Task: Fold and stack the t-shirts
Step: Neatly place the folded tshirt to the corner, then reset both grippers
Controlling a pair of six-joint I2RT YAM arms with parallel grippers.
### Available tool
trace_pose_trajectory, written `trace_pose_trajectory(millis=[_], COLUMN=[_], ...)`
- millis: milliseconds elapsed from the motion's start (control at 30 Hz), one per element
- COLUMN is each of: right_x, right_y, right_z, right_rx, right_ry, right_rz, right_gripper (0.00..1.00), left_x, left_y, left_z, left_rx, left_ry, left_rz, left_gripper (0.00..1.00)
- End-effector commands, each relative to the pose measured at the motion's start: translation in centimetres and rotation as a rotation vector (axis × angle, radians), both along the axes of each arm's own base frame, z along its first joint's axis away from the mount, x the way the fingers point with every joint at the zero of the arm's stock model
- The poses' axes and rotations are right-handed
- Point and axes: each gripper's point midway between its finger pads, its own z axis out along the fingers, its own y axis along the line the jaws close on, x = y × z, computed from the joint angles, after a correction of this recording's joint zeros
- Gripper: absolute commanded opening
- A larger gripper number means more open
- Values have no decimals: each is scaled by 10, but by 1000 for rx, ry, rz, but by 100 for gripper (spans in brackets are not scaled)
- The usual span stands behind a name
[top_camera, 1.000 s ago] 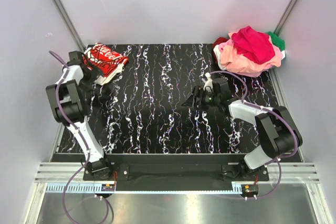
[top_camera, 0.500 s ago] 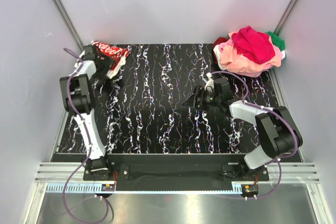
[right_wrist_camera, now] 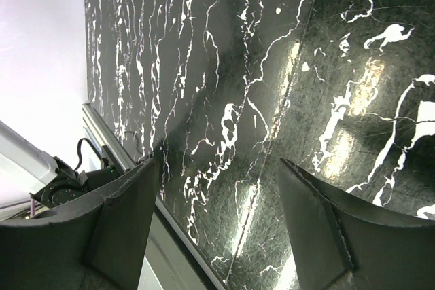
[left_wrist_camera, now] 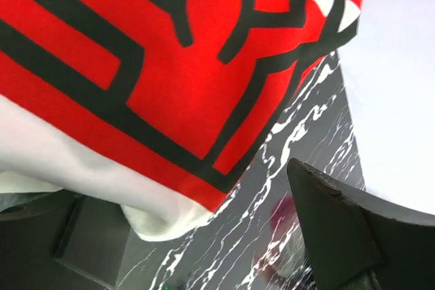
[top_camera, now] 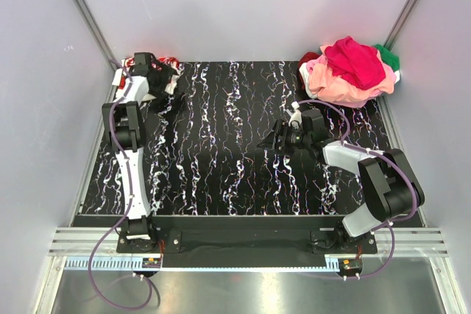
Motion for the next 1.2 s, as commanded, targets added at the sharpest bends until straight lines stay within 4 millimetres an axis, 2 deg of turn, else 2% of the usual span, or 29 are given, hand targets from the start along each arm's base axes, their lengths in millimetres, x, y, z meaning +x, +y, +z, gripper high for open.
trace_pose_trajectory(millis=[0,33,67,100,167,200,267,300,333,400,467,500,533,567,600,633,667,700,733,767,800,833,867,900,933,967,1067,1133,1167], right_x=[4,4,4,4,4,4,4,4,4,4,4,5,5,5,4,4,4,4,4,3,3,4,3,3,3,3,2,2,2], right_y=[2,3,2,2,3,2,2,2,2,2,2,1,0,0,0,0,0,0,0,-1,-2,-2,-3,-4,-4,-5,-6,-7,-7], right_z=[14,14,14,14,14,14,15,14,14,15,15,16,16,16,17,18,17,18,18,18,19,19,19,21,20,21,22,22,21], right_rx=[37,37,38,37,38,37,38,37,37,38,38,36,35,34,34,35,33,33,33,31,30,27,27,24,23,22,21,18,15], right_ry=[-49,-49,-50,-50,-52,-52,-54,-52,-52,-54,-57,-59,-60,-63,-66,-66,-66,-67,-67,-68,-71,-72,-71,-77,-77,-79,-80,-81,-73], right_rz=[14,16,13,15,15,13,13,13,13,13,12,7,4,3,2,2,2,1,-1,-3,-7,-10,-14,-22,-24,-28,-31,-36,-39], right_gripper=[77,77,77,77,77,77,77,77,77,77,77,77,77,77,77,77,77,77,77,77,77,77,77,77,78,78,80,80,81], left_x=[-7,-14,-28,-34,-47,-52,-63,-65,-72,-80,-91,-98,-109,-116,-128,-142,-152,-164,-174,-195,-207,-222,-245,-261,-283,-298,-339,-359,-366], left_y=[-3,-2,-1,0,11,16,34,38,45,46,44,41,36,31,23,15,6,-11,-19,-31,-59,-80,-102,-119,-149,-163,-171,-161,-154], left_z=[59,60,47,66,70,83,87,98,100,117,122,139,133,137,154,142,142,158,158,135,152,146,128,131,125,123,114,120,135], left_rx=[-10,9,10,22,60,86,163,184,190,206,226,235,238,242,254,247,244,257,273,253,262,251,211,210,214,202,247,280,312], left_ry=[-102,-92,-51,-79,-79,-97,-59,-67,-46,-63,-52,-81,-60,-67,-96,-67,-74,-115,-114,-64,-140,-149,-132,-152,-148,-152,-120,-162,-214], left_rz=[-76,-97,-106,-112,-126,-130,-130,-130,-128,-150,-177,-185,-210,-226,-242,-273,-305,-353,-381,-415,-473,-531,-614,-668,-781,-850,-908,-903,-885], left_gripper=[94,95,96,96,98,99,99,99,99,99,99,99,99,99,99,99,99,99,99,99,99,99,99,99,99,99,99,99,99])
